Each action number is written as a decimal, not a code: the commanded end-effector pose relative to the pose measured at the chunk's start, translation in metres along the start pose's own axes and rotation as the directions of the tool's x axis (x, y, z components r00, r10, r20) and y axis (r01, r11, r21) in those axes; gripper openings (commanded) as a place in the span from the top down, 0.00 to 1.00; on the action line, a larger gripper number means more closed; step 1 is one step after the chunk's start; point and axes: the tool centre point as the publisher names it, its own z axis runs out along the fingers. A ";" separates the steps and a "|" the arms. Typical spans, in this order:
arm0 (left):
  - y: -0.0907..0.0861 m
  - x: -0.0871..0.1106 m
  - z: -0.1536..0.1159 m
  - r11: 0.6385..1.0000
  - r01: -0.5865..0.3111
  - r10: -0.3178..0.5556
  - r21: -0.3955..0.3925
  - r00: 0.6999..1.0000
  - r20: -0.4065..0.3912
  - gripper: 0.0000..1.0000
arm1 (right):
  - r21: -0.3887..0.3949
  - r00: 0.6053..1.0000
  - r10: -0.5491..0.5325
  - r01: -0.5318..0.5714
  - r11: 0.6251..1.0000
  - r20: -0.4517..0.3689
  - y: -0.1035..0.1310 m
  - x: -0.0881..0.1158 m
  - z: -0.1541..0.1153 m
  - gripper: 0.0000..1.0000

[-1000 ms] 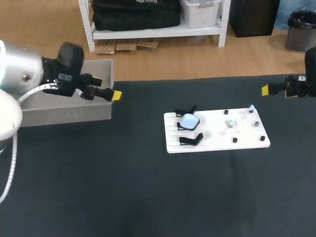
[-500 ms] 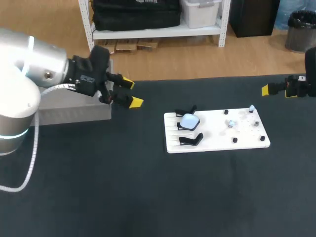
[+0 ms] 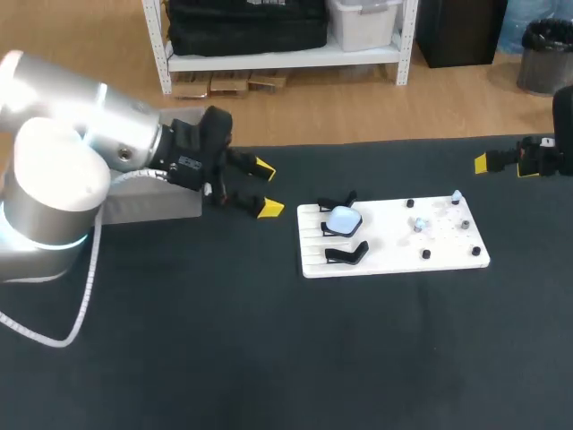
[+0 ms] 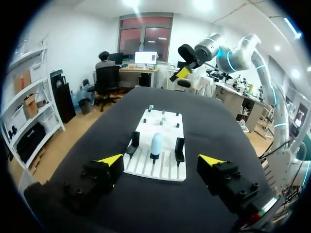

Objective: Pick up each earbud case from the left stands, insert the matching earbuds, close the lid, and place the case in the box.

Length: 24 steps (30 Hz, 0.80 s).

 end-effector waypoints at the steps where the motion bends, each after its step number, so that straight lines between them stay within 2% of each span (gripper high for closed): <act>1: 0.009 0.007 0.013 1.000 -0.021 0.020 0.020 1.000 0.024 0.00 | -0.004 1.000 -0.001 0.001 1.000 -0.001 -0.001 0.000 0.000 0.00; 6: 0.010 0.009 0.026 0.998 -0.054 0.053 0.031 0.998 0.032 0.00 | -0.004 1.000 -0.001 0.001 1.000 -0.001 -0.001 0.000 0.000 0.00; 13: 0.003 0.014 0.048 0.992 -0.120 0.120 0.042 0.993 0.020 0.00 | -0.004 1.000 -0.001 0.001 1.000 -0.001 -0.001 0.000 0.000 0.00; 15: 0.002 0.015 0.054 0.992 -0.112 0.111 0.056 0.994 0.024 0.00 | -0.004 1.000 -0.001 0.001 1.000 -0.001 -0.001 0.000 0.000 0.00; 24: 0.005 0.022 0.073 0.993 -0.097 0.095 0.063 0.995 0.028 0.20 | -0.004 1.000 -0.001 0.001 1.000 -0.001 -0.001 0.000 0.000 0.00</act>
